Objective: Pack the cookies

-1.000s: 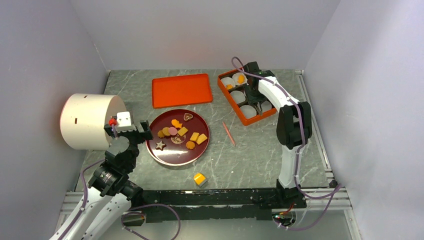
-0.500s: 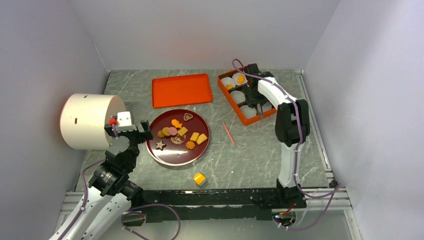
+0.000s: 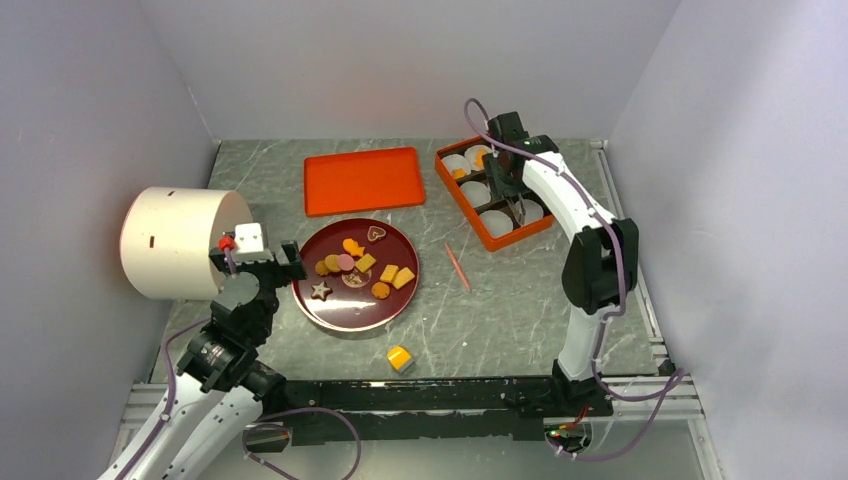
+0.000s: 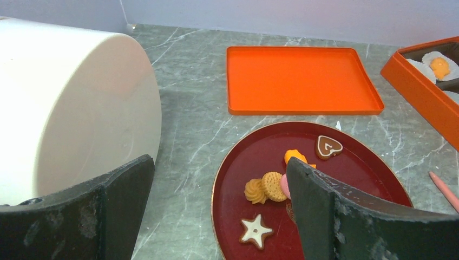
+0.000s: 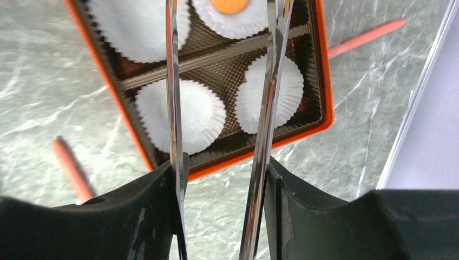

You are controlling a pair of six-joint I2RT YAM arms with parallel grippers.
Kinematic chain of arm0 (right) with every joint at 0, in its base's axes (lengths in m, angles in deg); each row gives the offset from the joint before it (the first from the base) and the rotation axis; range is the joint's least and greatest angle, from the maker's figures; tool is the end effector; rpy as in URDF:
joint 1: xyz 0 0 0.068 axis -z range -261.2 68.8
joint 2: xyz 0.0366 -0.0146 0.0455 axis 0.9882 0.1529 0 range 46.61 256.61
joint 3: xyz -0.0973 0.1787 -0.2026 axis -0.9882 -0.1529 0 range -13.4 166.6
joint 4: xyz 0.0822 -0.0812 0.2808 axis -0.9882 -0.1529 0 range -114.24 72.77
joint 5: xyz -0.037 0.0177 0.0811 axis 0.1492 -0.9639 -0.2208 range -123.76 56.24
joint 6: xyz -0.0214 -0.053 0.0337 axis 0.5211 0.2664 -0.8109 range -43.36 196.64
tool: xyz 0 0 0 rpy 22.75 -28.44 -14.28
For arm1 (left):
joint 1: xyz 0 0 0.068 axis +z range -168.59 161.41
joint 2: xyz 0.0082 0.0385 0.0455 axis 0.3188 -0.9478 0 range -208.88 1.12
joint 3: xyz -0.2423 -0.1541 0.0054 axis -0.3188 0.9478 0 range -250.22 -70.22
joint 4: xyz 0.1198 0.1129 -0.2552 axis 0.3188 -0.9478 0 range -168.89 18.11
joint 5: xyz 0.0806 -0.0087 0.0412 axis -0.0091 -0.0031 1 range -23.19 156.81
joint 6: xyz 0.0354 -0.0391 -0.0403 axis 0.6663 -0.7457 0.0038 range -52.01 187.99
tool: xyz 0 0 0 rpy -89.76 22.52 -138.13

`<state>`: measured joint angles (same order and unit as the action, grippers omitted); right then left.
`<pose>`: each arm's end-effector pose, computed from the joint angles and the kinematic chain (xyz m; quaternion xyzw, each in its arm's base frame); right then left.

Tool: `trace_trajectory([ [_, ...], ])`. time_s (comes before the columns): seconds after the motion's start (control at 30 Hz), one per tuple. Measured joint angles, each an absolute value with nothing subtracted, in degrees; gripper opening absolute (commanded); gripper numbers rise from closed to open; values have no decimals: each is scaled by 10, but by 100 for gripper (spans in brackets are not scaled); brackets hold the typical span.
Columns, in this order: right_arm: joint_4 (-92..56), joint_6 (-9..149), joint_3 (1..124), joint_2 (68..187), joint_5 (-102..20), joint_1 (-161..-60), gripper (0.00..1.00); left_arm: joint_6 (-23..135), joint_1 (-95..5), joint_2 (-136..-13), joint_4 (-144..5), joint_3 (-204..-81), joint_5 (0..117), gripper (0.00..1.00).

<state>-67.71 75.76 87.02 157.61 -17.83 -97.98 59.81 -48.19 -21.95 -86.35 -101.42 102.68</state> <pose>0.4598 0.1236 0.2706 -0.0982 0.9545 -0.0946 0.2651 0.1523 -0.0511 0.3102 -0.0700 0.7347 0.0116 0.6747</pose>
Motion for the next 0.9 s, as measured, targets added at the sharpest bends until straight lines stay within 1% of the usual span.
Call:
trace_trajectory([
  [0.13, -679, 758, 866, 1535, -178, -1014, 52, 598, -482, -217, -863, -1014, 1026, 96],
  [0.33, -690, 749, 844, 1499, -178, -1094, 50, 598, -482, -208, -863, -1014, 1024, 96],
  [0.73, -712, 694, 793, 1473, -195, -1260, 49, 598, -494, -193, -863, -1014, 1020, 96],
  [0.9, -703, 685, 768, 1472, -214, -1309, 49, 598, -494, -194, -864, -1014, 1021, 96],
])
